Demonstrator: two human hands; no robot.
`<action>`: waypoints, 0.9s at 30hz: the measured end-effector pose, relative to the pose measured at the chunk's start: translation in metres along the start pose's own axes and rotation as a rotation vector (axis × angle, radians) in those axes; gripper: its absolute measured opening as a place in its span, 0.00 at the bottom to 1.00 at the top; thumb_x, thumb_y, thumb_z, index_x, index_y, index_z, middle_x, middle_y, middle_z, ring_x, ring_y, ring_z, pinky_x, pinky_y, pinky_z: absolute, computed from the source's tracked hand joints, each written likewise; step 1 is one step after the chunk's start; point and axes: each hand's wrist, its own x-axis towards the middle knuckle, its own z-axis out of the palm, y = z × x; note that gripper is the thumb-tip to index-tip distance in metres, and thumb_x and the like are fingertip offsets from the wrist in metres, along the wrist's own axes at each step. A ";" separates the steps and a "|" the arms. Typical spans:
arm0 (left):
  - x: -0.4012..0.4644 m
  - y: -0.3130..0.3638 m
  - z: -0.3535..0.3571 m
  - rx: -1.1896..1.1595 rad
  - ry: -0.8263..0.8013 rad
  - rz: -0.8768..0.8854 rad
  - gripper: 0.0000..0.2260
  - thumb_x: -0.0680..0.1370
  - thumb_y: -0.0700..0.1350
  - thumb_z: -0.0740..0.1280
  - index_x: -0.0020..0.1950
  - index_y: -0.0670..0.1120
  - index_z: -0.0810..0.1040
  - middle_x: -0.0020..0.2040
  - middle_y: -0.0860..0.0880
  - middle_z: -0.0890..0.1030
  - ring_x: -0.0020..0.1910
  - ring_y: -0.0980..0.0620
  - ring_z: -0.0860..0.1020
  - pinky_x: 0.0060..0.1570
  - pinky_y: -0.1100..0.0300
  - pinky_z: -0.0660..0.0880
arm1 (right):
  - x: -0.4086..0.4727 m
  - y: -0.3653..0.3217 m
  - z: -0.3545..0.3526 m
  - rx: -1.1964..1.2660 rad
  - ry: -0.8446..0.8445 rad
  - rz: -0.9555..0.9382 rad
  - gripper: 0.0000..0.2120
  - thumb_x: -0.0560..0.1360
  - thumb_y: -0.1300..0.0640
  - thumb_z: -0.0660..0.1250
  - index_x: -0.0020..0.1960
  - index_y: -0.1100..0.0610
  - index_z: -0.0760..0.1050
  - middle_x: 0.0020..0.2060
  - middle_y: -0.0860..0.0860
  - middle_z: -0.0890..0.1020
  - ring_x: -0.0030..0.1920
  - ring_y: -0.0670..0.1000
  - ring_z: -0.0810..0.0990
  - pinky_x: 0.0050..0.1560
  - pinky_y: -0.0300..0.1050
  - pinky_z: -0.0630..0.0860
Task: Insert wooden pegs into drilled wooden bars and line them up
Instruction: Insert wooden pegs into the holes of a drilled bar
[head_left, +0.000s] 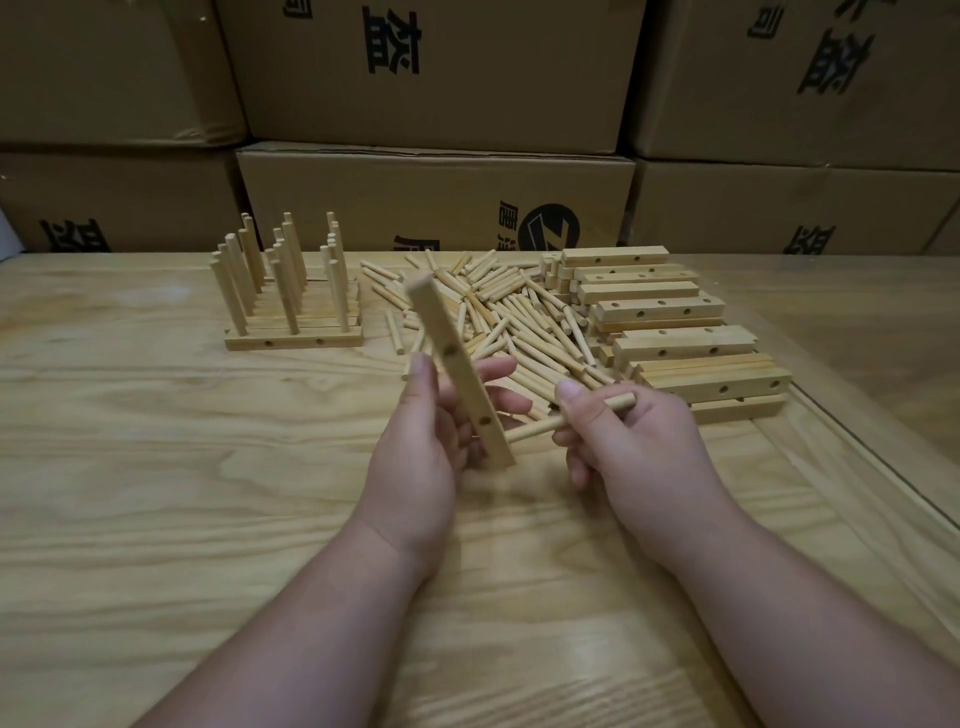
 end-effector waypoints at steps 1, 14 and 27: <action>0.000 0.000 -0.001 -0.018 -0.002 -0.007 0.35 0.75 0.68 0.47 0.59 0.46 0.83 0.45 0.44 0.85 0.46 0.49 0.81 0.51 0.50 0.73 | 0.000 0.000 0.000 0.010 0.002 0.011 0.16 0.76 0.44 0.69 0.35 0.53 0.81 0.24 0.54 0.77 0.25 0.52 0.75 0.31 0.49 0.74; 0.002 0.000 0.001 0.252 0.355 0.072 0.24 0.76 0.70 0.50 0.39 0.55 0.77 0.28 0.50 0.77 0.26 0.53 0.74 0.32 0.53 0.71 | -0.011 -0.006 0.008 -0.058 -0.196 -0.029 0.21 0.74 0.37 0.64 0.32 0.52 0.79 0.21 0.47 0.73 0.26 0.52 0.75 0.31 0.54 0.74; -0.001 0.000 0.001 0.347 0.452 0.057 0.23 0.84 0.62 0.52 0.41 0.49 0.75 0.25 0.51 0.76 0.24 0.56 0.73 0.29 0.55 0.72 | -0.008 -0.009 0.016 -0.026 -0.261 0.011 0.21 0.77 0.43 0.63 0.31 0.53 0.76 0.21 0.46 0.71 0.25 0.50 0.73 0.27 0.41 0.70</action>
